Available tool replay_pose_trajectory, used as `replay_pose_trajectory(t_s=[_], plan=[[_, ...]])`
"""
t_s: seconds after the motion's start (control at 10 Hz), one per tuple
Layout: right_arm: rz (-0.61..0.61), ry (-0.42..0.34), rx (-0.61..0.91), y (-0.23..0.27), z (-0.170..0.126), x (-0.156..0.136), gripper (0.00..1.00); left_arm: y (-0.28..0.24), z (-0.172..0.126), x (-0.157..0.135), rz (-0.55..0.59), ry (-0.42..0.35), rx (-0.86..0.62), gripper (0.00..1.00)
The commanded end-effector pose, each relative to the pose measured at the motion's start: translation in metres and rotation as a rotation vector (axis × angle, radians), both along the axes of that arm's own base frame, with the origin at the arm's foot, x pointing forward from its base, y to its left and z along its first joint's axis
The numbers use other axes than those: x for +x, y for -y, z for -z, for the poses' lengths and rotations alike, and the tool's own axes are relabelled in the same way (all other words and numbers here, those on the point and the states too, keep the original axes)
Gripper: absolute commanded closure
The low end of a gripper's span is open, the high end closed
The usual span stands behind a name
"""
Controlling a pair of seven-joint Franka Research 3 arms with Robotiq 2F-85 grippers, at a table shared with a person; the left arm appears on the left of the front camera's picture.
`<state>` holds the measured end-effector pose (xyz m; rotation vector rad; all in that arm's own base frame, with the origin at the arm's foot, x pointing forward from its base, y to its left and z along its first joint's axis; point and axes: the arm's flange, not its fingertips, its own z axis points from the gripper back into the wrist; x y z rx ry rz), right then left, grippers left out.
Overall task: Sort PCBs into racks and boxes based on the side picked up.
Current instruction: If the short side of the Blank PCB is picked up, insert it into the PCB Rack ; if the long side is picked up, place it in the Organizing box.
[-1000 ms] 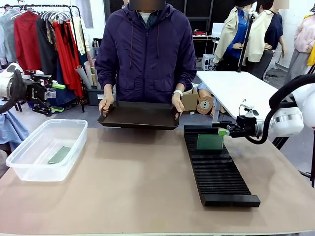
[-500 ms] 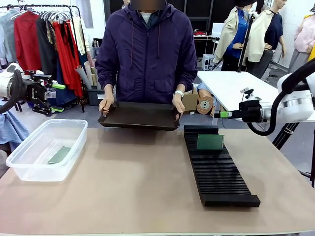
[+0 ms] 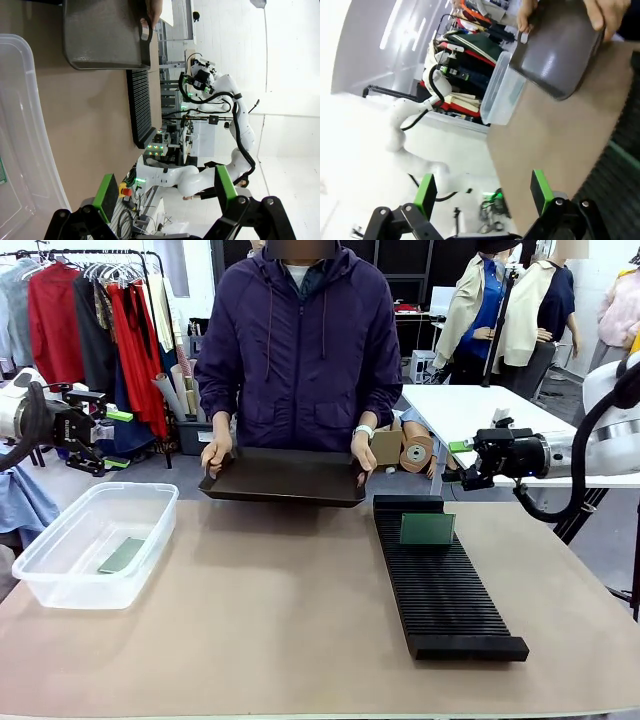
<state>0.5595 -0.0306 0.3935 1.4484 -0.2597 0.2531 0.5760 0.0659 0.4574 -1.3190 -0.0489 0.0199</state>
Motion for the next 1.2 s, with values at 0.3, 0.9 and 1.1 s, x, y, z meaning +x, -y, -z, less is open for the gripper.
replay_pose_trajectory(t_s=[0.3,0.9,1.1], plan=[[0.005,-0.139,0.012,0.004,-0.028,-0.047,0.0,0.0,-0.002,-0.001,-0.008,-0.005,0.004,0.0],[-0.015,-0.107,-0.007,0.0,-0.053,-0.067,0.0,0.0,-0.002,-0.001,-0.008,-0.005,0.004,0.0],[-0.018,-0.119,-0.015,-0.001,-0.055,-0.073,0.0,0.0,-0.002,-0.001,-0.008,-0.005,0.004,0.0]])
